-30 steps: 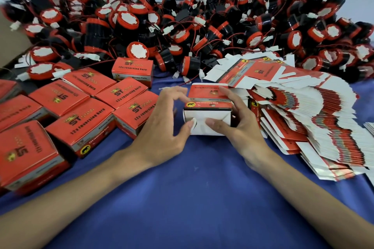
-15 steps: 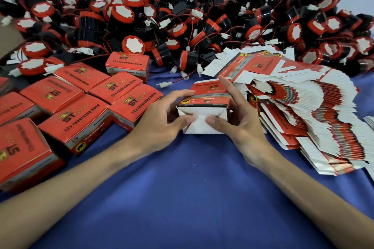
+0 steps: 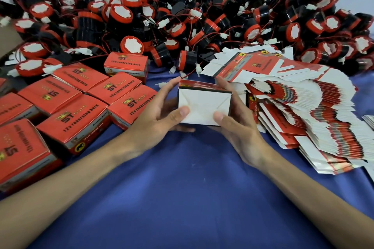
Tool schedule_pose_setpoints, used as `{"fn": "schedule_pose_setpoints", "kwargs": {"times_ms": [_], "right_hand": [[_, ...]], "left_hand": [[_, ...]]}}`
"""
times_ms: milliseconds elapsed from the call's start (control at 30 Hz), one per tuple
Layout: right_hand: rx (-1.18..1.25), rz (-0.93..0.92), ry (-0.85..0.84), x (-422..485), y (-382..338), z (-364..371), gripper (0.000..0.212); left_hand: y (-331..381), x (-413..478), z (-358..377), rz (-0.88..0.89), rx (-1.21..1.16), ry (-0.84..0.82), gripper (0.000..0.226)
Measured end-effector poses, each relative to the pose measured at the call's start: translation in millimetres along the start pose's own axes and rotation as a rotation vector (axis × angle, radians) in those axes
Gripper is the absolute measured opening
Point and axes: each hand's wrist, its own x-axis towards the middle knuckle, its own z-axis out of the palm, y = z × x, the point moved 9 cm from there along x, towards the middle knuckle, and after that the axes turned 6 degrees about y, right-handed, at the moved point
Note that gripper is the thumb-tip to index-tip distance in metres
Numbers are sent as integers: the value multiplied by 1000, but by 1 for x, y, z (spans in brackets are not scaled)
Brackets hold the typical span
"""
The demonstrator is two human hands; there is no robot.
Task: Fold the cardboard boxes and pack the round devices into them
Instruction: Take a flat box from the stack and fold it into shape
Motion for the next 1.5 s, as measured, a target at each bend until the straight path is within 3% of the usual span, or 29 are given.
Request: {"fn": "schedule_pose_setpoints", "kwargs": {"times_ms": [100,233,467,700,767,833,933,1033,1100,1200,1267,1333,1433,1500], "right_hand": [[-30,-21,-40,-1,-4,2,84],[-187,-154,30,-2,-13,5,76],[-358,-280,82,-6,-19,9,76],[-184,-299,58,-6,-25,12,66],[-233,-413,66,-11,-35,10,54],[-426,-559,160,-16,-46,7,51],[-749,-771,278,-25,-57,15,74],[-808,-753,223,-28,-49,25,100],[-764,-649,202,-28,-41,23,104],[-714,-626,153,-29,-39,25,82],[-728,-653,175,-28,-46,26,62],[-893,-713,201,-27,-49,30,45],[-1237,-827,151,-30,-44,44,14],[-1328,-804,103,-28,-44,51,7]], "left_hand": [[0,1,-4,28,17,35,71],[-5,3,-3,13,-43,17,70],[6,-4,7,176,278,-8,56],[12,-1,3,220,318,55,25],[7,0,0,209,329,78,40],[0,3,-3,152,280,66,70],[-4,5,-6,105,142,59,83],[0,3,-2,115,268,32,98],[11,-2,1,233,457,56,92],[19,-7,5,355,640,89,66],[10,-2,2,210,541,82,51],[2,0,0,122,430,68,38],[5,0,4,164,429,31,55],[8,-1,7,197,457,13,71]]}}
